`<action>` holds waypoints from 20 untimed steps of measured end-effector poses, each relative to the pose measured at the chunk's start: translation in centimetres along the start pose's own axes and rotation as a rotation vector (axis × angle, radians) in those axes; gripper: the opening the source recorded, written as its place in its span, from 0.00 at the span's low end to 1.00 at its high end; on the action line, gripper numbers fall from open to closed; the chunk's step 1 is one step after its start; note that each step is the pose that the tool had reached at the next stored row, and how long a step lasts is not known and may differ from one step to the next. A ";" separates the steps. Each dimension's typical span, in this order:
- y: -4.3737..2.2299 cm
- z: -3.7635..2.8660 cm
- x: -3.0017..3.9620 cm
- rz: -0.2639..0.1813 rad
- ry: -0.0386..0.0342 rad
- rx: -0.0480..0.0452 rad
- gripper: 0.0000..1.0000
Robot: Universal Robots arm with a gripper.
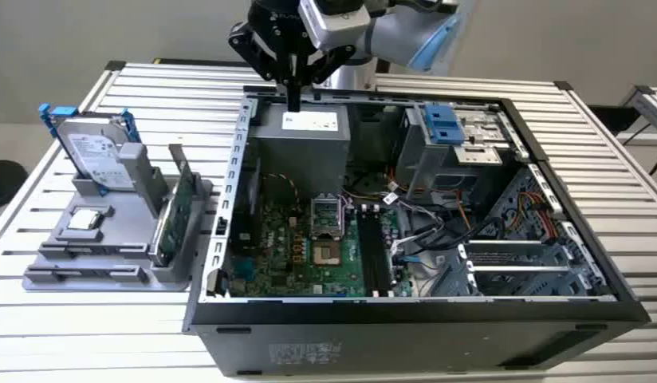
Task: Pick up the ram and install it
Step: 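Reach for the ram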
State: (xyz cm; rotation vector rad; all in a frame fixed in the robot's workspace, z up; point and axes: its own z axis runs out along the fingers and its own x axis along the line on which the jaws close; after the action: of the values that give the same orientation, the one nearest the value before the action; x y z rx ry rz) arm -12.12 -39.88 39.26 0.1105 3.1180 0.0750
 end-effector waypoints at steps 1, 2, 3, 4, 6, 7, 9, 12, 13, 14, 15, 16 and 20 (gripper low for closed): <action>0.00 0.00 0.00 0.000 0.0000 0.0000 0.00; 0.00 0.00 0.00 0.000 0.0000 0.0000 0.00; 0.00 0.00 0.00 0.000 0.0000 0.0000 0.00; 0.00 0.00 0.00 0.000 0.0000 0.0000 0.00; 0.00 0.00 0.00 0.000 0.0000 0.0000 0.00; 0.00 0.00 0.00 0.000 0.0000 0.0000 0.00; 0.00 0.00 0.00 0.000 0.0000 0.0000 0.00; 0.00 0.00 0.00 0.000 0.0000 0.0000 0.00; 0.00 0.00 0.00 0.000 0.0000 0.0000 0.00; 0.00 0.00 0.01 0.000 0.0000 0.0000 0.00; 0.00 0.00 0.06 0.000 0.0000 0.0000 0.00; -0.01 -0.01 0.12 0.000 0.0001 0.0002 0.00; -0.04 -0.01 0.61 0.000 0.0000 0.0000 0.00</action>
State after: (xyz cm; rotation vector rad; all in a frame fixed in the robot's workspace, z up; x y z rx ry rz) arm -12.73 -39.88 39.26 0.1104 3.1180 0.0750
